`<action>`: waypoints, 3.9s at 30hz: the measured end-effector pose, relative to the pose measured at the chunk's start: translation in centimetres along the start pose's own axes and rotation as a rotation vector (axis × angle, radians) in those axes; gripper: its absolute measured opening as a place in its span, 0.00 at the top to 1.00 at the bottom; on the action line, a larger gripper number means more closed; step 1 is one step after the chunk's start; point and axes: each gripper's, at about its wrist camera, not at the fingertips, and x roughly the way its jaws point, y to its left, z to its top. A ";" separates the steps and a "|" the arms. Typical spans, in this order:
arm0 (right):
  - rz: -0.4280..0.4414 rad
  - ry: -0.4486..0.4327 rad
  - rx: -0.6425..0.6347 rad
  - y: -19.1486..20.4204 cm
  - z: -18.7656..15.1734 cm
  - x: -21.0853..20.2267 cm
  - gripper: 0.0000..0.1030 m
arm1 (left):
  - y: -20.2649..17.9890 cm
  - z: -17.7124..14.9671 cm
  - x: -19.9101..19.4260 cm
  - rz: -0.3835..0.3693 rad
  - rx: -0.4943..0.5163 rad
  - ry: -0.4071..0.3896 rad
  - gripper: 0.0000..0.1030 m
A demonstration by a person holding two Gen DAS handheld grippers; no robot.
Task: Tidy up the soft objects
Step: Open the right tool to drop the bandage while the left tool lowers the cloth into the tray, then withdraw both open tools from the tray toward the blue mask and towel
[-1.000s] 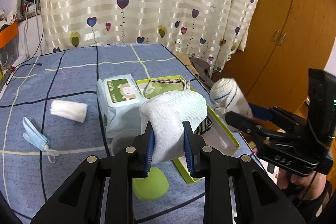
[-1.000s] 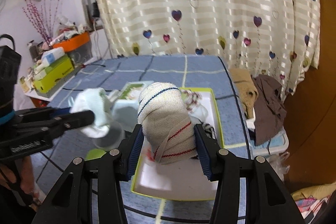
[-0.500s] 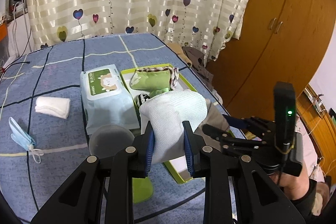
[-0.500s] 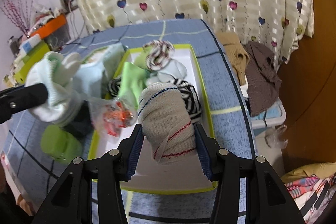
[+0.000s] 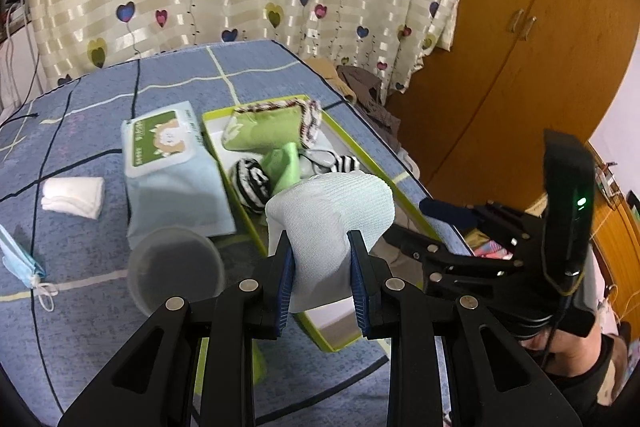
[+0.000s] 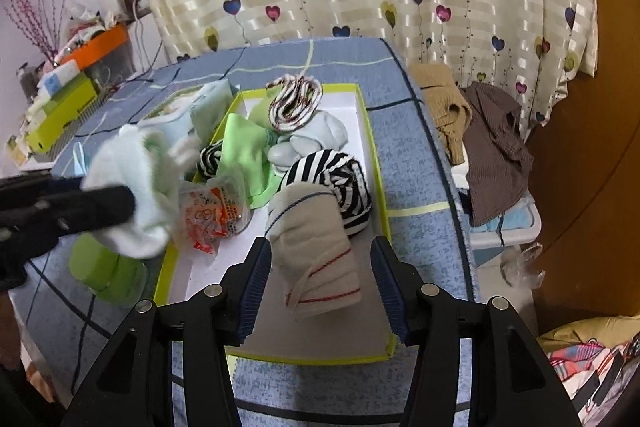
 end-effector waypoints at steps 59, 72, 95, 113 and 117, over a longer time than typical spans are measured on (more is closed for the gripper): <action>0.000 0.057 -0.052 2.8 -1.4 0.5 0.51 | 4.1 0.2 -1.4 -0.011 -0.099 -0.028 0.64; -0.019 0.065 -0.032 2.8 0.7 3.8 0.51 | 6.3 -0.2 -2.5 -0.002 -0.138 -0.052 0.64; -0.015 -0.066 -0.043 5.1 0.8 -4.2 0.51 | 7.2 -2.3 -6.8 0.016 -0.158 -0.120 0.64; 0.033 -0.087 -0.136 10.8 1.9 -5.3 0.51 | 10.2 -3.9 -9.1 0.076 -0.195 -0.153 0.64; 0.041 -0.087 -0.153 11.8 2.2 -5.2 0.51 | 11.2 -4.1 -9.5 0.079 -0.206 -0.166 0.64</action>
